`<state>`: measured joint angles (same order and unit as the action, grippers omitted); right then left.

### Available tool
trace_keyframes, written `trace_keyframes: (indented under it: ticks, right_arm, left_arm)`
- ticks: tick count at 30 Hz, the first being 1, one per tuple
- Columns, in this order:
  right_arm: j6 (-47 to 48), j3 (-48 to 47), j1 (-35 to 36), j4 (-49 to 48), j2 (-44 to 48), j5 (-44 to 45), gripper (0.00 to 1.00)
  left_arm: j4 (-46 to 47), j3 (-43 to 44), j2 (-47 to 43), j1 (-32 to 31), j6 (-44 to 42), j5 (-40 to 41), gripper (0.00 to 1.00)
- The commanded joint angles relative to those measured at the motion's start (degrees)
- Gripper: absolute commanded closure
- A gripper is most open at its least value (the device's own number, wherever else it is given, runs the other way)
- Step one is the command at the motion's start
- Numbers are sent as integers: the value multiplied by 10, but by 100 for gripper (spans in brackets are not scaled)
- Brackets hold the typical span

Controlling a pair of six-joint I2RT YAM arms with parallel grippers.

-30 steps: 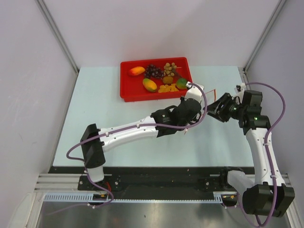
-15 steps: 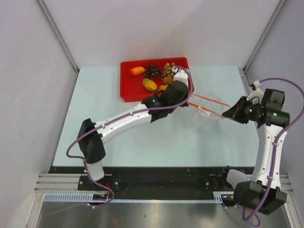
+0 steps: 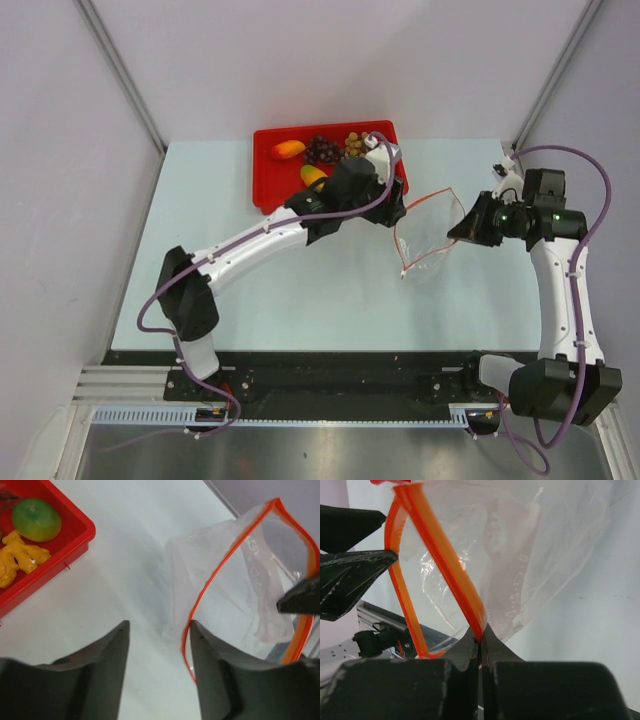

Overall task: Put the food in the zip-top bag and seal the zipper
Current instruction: Open the zipper of the food storage bag at the center of the board, then pick up the fake fruit from the bin.

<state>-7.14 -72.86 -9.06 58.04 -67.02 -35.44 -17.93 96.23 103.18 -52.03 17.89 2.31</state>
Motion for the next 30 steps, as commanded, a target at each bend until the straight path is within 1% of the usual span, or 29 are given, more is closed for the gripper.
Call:
trace_keyframes:
  ticks: [1, 2, 3, 4, 6, 8, 9, 11, 13, 15, 16, 18, 20, 23, 30]
  right_arm:
    - [-81, 21, 3, -80, 9, -9, 100]
    - [-85, 25, 5, -99, 8, -8, 100]
    - [-90, 30, 7, -106, 4, -4, 100]
    - [-92, 37, 11, -113, 1, 5, 100]
    - [-96, 43, 19, -131, -6, 7, 100]
    - [-110, 50, 25, -154, -11, 9, 100]
    - [-113, 53, 31, -161, -14, 10, 100]
    - [-123, 58, 37, -180, -16, 14, 100]
    - [-132, 61, 41, -190, -20, 22, 100]
    - [-145, 60, 45, -196, -28, 34, 100]
    - [-145, 60, 46, -197, -30, 35, 100]
    - [-151, 61, 48, -202, -35, 42, 100]
    - [-153, 64, 49, -207, -36, 43, 100]
    - [-153, 68, 50, -210, -42, 45, 100]
    - [-153, 68, 50, -215, -54, 52, 100]
  left_arm:
    - [42, -31, -69, 73, -21, -110, 32]
    - [46, -42, -82, 87, -22, -115, 25]
    - [47, -44, -84, 114, -22, -114, 22]
    - [48, -46, -87, 128, -20, -114, 18]
    - [46, -41, -83, 172, -20, -108, 16]
    - [34, -22, -67, 196, -29, -72, 11]
    - [26, -11, -44, 215, -39, -57, 9]
    - [3, 20, -18, 230, -44, -30, 4]
    - [-3, 36, 25, 259, -26, -23, 4]
    - [-15, 64, 57, 278, -2, 26, 3]
    - [-18, 78, 89, 282, 0, 40, 3]
    - [-24, 115, 118, 284, 8, 91, 3]
    - [-24, 143, 157, 284, 9, 110, 3]
    - [-25, 177, 208, 284, 18, 124, 3]
    - [-30, 215, 300, 283, 27, 133, 3]
